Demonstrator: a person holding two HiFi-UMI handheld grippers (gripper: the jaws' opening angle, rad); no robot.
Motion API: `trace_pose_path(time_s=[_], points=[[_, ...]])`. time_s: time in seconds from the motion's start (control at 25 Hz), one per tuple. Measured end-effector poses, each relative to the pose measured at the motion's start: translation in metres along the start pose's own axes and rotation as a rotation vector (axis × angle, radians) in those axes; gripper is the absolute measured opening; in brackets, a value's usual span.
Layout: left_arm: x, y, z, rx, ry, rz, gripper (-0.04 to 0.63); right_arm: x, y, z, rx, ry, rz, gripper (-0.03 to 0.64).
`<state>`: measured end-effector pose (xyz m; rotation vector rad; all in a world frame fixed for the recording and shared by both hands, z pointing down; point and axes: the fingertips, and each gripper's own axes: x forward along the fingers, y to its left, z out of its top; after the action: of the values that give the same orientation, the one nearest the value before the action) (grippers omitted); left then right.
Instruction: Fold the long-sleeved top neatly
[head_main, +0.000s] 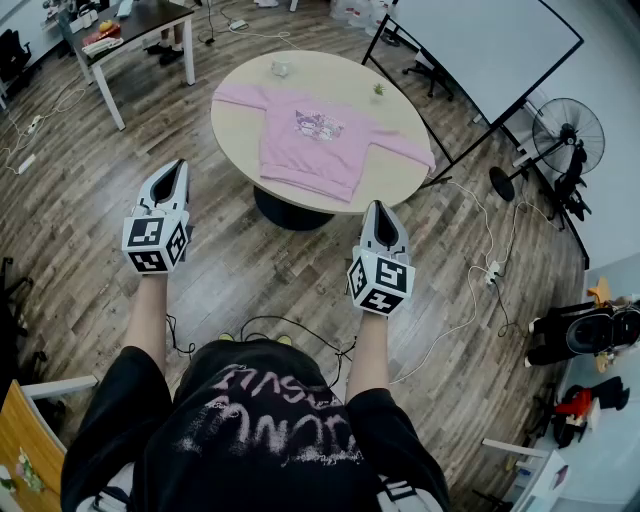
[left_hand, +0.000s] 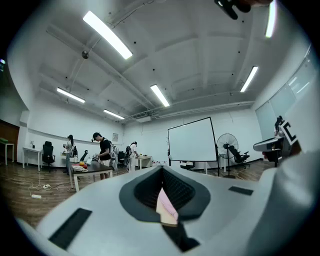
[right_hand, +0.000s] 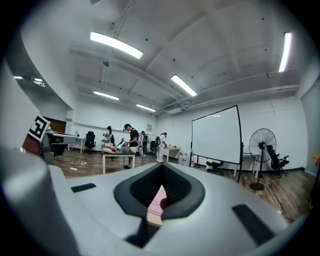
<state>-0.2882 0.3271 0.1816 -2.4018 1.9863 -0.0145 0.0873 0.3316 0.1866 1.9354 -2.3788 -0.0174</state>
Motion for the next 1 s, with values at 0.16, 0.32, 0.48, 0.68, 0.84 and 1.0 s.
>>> trace_pose_path(time_s=[0.16,0.32,0.48,0.68,0.84,1.0], points=[[-0.005,0.001,-0.002,-0.005,0.002,0.01,0.011,-0.003,0.001,0.0,0.0,-0.002,0.0,0.003],[-0.006,0.0,-0.003,-0.012,0.002,0.001,0.011,-0.007,0.002,0.001,0.003,-0.006,-0.013,0.003],[-0.007,0.002,-0.004,-0.014,0.0,0.002,0.011,-0.008,0.006,0.003,0.019,-0.023,-0.012,0.003],[-0.009,0.005,-0.004,-0.021,-0.006,-0.002,0.011,-0.01,0.011,0.003,0.027,-0.031,-0.015,0.005],[-0.01,0.001,-0.009,-0.012,0.005,-0.016,0.011,-0.013,0.014,0.002,0.036,-0.031,-0.021,0.005],[-0.011,0.002,-0.012,-0.008,0.012,-0.026,0.011,-0.015,0.017,0.0,0.041,-0.026,-0.027,0.005]])
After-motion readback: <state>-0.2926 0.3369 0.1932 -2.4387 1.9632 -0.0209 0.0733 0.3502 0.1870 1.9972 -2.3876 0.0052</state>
